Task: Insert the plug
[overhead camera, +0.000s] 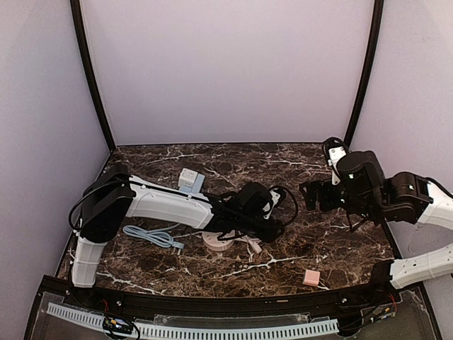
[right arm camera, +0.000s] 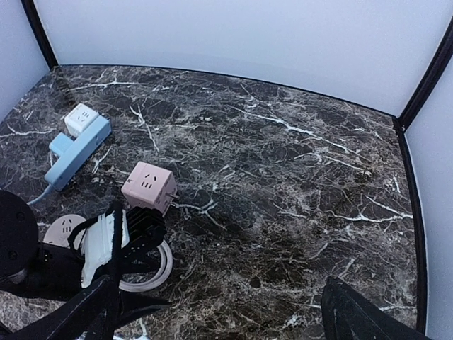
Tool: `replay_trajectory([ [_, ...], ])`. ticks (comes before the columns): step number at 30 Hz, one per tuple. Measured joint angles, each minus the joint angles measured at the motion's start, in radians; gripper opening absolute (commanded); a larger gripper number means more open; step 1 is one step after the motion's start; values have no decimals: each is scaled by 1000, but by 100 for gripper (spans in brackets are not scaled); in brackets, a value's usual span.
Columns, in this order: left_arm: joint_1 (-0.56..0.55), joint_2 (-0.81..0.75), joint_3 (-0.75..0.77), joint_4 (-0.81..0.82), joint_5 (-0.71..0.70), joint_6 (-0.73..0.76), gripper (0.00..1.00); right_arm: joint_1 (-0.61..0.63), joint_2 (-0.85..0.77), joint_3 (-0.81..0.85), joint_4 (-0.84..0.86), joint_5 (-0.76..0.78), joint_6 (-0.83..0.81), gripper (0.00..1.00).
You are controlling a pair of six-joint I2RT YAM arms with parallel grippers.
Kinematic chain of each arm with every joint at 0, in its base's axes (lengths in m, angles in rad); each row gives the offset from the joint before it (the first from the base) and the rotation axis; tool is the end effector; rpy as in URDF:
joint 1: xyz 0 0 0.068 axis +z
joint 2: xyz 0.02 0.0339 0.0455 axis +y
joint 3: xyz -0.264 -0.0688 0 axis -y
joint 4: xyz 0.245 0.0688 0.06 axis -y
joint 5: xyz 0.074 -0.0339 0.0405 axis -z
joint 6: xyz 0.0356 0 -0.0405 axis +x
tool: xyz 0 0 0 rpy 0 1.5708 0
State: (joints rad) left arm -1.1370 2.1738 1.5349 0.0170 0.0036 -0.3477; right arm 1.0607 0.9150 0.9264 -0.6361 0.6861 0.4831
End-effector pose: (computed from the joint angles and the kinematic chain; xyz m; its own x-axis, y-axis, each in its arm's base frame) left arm 0.2064 -0.4458 0.1692 -0.5398 0.3547 -0.7634 0.7708 0.5728 -0.2789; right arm 0.1103 0.1510 0.3261 -0.4500 -0.0682 -0.8904 -0.2431 0.9688 0.0487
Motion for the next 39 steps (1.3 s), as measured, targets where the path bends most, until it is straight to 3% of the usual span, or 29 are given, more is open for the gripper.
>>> replay_trajectory([
  [3,0,-51,-90,64,31,22,90,-1,48,16,6,-25,-20,99],
  [5,0,-95,-150,101,47,35,93,-2,74,32,16,-44,-38,99],
  [16,0,-449,-540,293,-39,137,93,-102,221,77,90,-225,-142,99],
  [25,0,-659,-865,391,-163,207,92,-144,389,130,112,-489,-413,99],
  [39,3,-763,-1018,478,-106,244,87,-283,663,209,193,-705,-929,99],
])
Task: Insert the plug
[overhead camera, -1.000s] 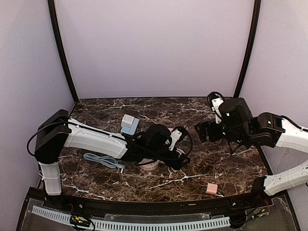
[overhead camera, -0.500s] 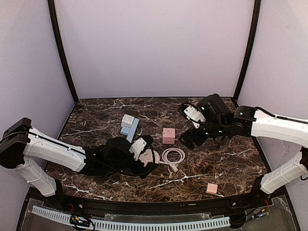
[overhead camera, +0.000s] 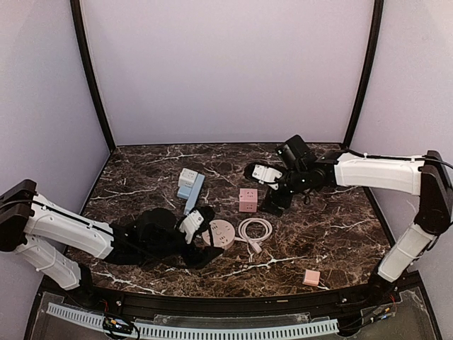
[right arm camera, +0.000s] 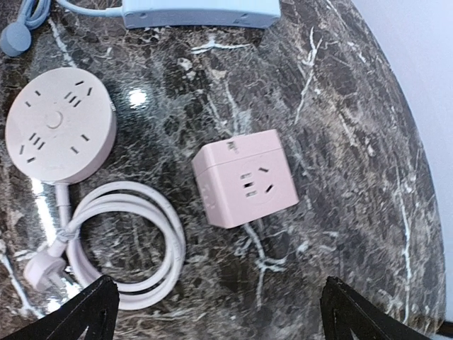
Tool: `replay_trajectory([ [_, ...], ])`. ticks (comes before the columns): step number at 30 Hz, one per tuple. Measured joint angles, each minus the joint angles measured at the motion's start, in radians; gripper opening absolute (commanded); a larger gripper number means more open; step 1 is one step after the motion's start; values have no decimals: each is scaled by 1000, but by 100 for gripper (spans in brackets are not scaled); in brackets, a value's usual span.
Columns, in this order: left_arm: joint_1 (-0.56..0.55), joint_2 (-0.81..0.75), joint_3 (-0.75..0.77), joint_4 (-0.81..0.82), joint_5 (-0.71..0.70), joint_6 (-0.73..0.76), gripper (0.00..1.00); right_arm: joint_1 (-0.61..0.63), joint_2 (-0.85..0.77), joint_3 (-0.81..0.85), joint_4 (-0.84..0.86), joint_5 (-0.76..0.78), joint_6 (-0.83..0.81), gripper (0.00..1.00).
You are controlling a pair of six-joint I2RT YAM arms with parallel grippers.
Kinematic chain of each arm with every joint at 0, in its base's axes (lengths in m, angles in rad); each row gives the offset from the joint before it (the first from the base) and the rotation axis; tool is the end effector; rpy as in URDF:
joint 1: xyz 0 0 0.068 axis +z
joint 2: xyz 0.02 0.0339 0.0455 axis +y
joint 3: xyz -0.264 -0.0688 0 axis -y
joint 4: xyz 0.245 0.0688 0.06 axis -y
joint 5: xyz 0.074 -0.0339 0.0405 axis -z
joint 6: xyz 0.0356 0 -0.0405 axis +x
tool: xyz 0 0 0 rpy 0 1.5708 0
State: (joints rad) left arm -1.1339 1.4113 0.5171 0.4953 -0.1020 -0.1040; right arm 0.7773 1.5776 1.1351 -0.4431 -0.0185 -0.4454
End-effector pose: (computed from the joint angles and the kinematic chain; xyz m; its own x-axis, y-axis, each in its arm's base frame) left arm 0.1214 -0.2513 0.1782 -0.2529 0.2975 -0.9206 0.8399 0.5397 -0.0563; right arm 0.2406 0.2377 0.2419 -0.1924 -0.7936 -0.5773 -0.8781 0.4018 -0.2597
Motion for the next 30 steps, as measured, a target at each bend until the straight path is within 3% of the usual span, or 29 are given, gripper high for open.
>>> replay_trajectory([
  [14,10,-19,-64,82,131,65,85,-112,286,220,72,-171,-358,98],
  [22,10,-19,-68,100,152,80,84,-137,460,359,19,-232,-403,99],
  [30,10,-40,-93,122,148,98,82,-140,508,371,-53,-292,-406,96],
])
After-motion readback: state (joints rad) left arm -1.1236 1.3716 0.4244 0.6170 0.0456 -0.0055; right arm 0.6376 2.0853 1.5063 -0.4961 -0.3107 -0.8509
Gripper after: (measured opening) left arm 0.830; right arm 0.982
